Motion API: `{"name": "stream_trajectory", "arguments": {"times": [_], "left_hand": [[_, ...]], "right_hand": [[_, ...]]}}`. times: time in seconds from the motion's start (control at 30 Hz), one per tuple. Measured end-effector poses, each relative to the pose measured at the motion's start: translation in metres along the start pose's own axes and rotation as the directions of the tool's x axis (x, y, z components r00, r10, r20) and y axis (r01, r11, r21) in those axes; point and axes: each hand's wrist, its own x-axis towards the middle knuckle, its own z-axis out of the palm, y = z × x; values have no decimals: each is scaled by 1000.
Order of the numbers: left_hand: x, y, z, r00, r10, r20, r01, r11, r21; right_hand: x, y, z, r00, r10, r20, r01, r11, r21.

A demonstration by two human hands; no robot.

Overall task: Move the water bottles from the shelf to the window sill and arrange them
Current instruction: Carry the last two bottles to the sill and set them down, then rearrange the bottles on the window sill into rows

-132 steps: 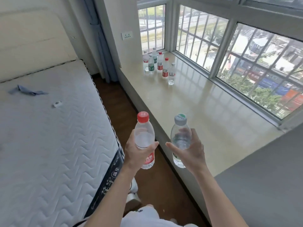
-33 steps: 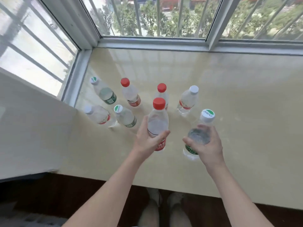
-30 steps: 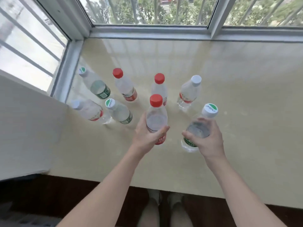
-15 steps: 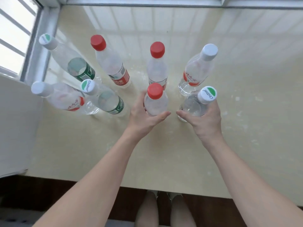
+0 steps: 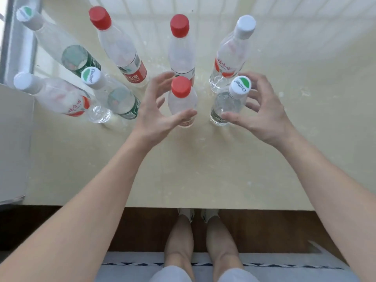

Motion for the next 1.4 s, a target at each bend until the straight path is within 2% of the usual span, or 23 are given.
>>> {"name": "stream_trajectory", "arguments": {"times": [0.1,0.27,0.37,0.5,0.63,0.77,0.93,1.1,1.23,1.4], "left_hand": [[-3,9,-10,999,38,-12,-38,997,61],[-4,17,-14,997,58,57,-65,988,141],[-2,15,-14,994,64,86,-77,984,160],[1,11,-15,995,56,86,-68,987,145],[5,12,-13,996,57,70,-66,989,130],[9,12,-14,995,51,83,-61,990,127],[6,17,-17,991,71,113,-87,987,137],[3,18,-16,991,92,98,-105,985,135],[1,17,-12,993,100,59,-107,984,139],[-2,11,-10,994,50,97,-64,987,145]], "right_hand": [[-1,-16,-13,997,-42,65,46,997,-58],[3,-26,-14,990,-103,96,119,976,-185],[4,-23,-12,990,-112,82,129,958,-257],[4,-21,-12,992,-113,56,124,957,-261],[6,-16,-2,988,-151,-27,134,933,-335],[8,-14,2,987,-149,-64,118,929,-350],[9,-21,-5,990,-137,25,136,908,-396],[8,-23,-3,986,-163,37,163,890,-426],[6,-20,0,987,-159,13,151,907,-394],[6,-8,1,991,-137,6,130,922,-365]]}}
